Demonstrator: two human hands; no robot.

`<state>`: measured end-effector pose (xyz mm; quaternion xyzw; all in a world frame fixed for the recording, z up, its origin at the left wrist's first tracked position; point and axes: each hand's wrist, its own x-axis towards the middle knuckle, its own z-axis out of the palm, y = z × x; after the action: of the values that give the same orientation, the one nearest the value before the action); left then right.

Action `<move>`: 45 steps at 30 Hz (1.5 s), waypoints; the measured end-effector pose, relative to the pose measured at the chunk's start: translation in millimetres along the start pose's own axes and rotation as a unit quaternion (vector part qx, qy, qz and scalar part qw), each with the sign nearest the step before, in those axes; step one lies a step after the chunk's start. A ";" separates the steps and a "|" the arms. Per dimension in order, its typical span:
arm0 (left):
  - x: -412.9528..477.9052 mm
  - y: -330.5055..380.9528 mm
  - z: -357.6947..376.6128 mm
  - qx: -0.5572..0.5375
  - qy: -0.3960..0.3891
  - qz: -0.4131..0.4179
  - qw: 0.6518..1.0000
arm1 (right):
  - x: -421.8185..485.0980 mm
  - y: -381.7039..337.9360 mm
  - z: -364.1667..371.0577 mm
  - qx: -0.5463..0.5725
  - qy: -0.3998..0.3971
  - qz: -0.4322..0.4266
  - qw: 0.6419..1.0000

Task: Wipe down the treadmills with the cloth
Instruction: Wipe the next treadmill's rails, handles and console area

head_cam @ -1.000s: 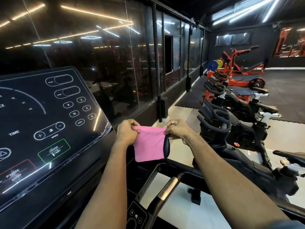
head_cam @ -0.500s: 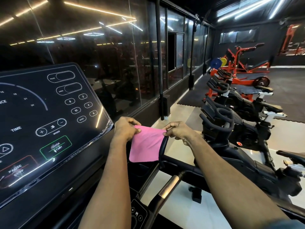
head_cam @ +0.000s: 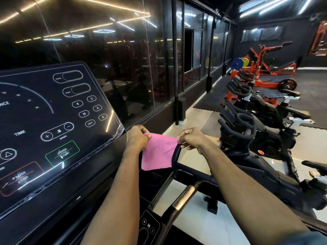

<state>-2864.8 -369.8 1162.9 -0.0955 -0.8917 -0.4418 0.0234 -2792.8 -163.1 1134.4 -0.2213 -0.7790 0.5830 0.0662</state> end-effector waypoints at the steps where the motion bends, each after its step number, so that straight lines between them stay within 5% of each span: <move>1: -0.5 0.7 -0.8 0.005 0.005 0.007 1.000 | 0.3 -0.6 1.5 0.002 -0.003 0.003 1.000; 10: 3.0 0.5 -8.1 -0.012 0.046 0.028 0.998 | 14.1 -9.4 11.0 0.045 0.074 -0.019 0.996; 17: 2.0 -12.7 -20.5 0.044 0.061 0.212 0.974 | 2.4 4.2 20.4 0.091 0.113 -0.139 0.980; 21: -21.8 -85.2 -8.4 0.182 -0.123 0.222 0.950 | -26.0 60.1 35.3 -0.074 -0.017 -0.042 0.996; 24: -45.0 -140.0 2.9 0.216 -0.250 0.162 0.930 | -42.7 95.5 55.4 -0.310 -0.212 0.032 0.926; 26: -51.9 -159.4 5.2 0.204 -0.260 0.148 0.932 | -40.6 106.2 75.0 -0.418 -0.150 -0.009 0.896; 29: -57.0 -167.3 1.3 0.160 -0.247 0.127 0.947 | -33.2 98.1 105.1 -0.330 0.013 -0.096 0.939; 31: -58.3 -172.3 -1.3 0.139 -0.213 0.107 0.961 | -27.5 97.6 132.7 -0.326 -0.085 -0.121 0.934; 34: -61.2 -195.9 -4.4 0.145 -0.125 0.098 0.976 | -39.2 117.7 174.2 -0.415 -0.210 -0.148 0.873; 39: -73.0 -235.3 1.6 0.192 -0.075 0.102 0.973 | -44.6 137.8 178.4 -0.466 -0.149 -0.200 0.849; 45: -89.6 -254.1 6.9 0.198 -0.034 0.112 0.973 | -15.3 101.2 205.6 -0.519 -0.117 -0.127 0.837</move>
<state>-2825.2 -528.0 948.4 -0.2027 -0.9455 -0.2476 0.0608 -2826.3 -327.8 977.8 -0.0524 -0.9905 0.1016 -0.0766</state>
